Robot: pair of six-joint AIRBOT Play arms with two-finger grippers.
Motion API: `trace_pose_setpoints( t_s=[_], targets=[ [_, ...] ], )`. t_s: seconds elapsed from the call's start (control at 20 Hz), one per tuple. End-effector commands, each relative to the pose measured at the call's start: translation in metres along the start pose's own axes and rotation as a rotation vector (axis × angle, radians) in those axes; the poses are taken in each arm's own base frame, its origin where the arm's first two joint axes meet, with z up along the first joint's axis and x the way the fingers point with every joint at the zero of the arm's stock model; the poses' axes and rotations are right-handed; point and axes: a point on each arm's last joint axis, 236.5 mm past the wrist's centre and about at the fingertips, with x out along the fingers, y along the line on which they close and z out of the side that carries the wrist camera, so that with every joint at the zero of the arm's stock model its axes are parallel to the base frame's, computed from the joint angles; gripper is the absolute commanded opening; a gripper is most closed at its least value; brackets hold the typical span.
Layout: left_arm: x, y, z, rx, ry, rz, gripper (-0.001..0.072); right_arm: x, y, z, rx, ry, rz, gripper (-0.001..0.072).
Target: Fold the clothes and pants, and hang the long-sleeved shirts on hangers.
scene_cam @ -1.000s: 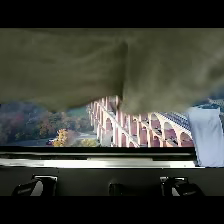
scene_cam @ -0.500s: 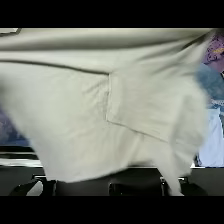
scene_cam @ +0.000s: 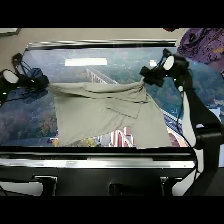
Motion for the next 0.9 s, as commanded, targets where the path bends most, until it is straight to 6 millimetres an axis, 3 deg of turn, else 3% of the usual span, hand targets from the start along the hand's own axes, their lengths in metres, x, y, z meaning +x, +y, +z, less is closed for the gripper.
trace_pose_setpoints(
  t_s=[0.0, 0.05, 0.1, 0.15, 0.2, 0.25, 0.3, 0.35, 0.4, 0.6, 0.75, 0.85],
  targets=[
    [0.061, -0.005, -0.028, -0.060, 0.064, 0.002, 0.0013, 0.065, 0.005, -0.006, 0.147, 0.031, 0.113, 0.0039],
    [0.066, -0.005, -0.033, -0.069, 0.078, 0.003, 0.0014, 0.068, 0.004, -0.007, 0.150, 0.030, 0.114, 0.0052],
    [0.068, -0.005, -0.035, -0.070, 0.086, 0.004, 0.0018, 0.069, 0.003, -0.007, 0.136, 0.030, 0.109, 0.0128],
    [0.066, -0.005, -0.036, -0.071, 0.090, 0.004, 0.0097, 0.068, 0.002, -0.008, 0.121, 0.037, 0.107, 0.0239],
    [0.062, -0.002, -0.035, -0.078, 0.094, 0.007, 0.0345, 0.064, 0.000, -0.012, 0.111, 0.058, 0.098, 0.0353],
    [0.056, 0.002, -0.031, -0.087, 0.099, 0.011, 0.0588, 0.057, -0.003, -0.016, 0.086, 0.087, 0.090, 0.0392],
    [0.047, 0.008, -0.027, -0.097, 0.109, 0.016, 0.0642, 0.046, -0.008, -0.017, 0.063, 0.114, 0.080, 0.0400],
    [0.036, 0.016, -0.023, -0.110, 0.123, 0.023, 0.0642, 0.030, -0.017, -0.017, 0.038, 0.138, 0.070, 0.0479],
    [0.023, 0.025, -0.021, -0.125, 0.140, 0.031, 0.0641, 0.011, -0.028, -0.015, 0.004, 0.161, 0.060, 0.0498],
    [-0.030, 0.066, -0.038, -0.133, 0.247, 0.075, 0.0641, -0.069, -0.083, -0.017, -0.273, 0.267, 0.035, 0.0496],
    [-0.051, 0.092, -0.052, -0.207, 0.261, 0.098, 0.0640, -0.109, -0.115, -0.003, -0.246, 0.245, 0.040, 0.0478],
    [-0.060, 0.104, -0.075, -0.247, 0.292, 0.112, 0.0640, -0.119, -0.135, 0.002, -0.221, 0.240, 0.058, 0.0479]
  ],
)
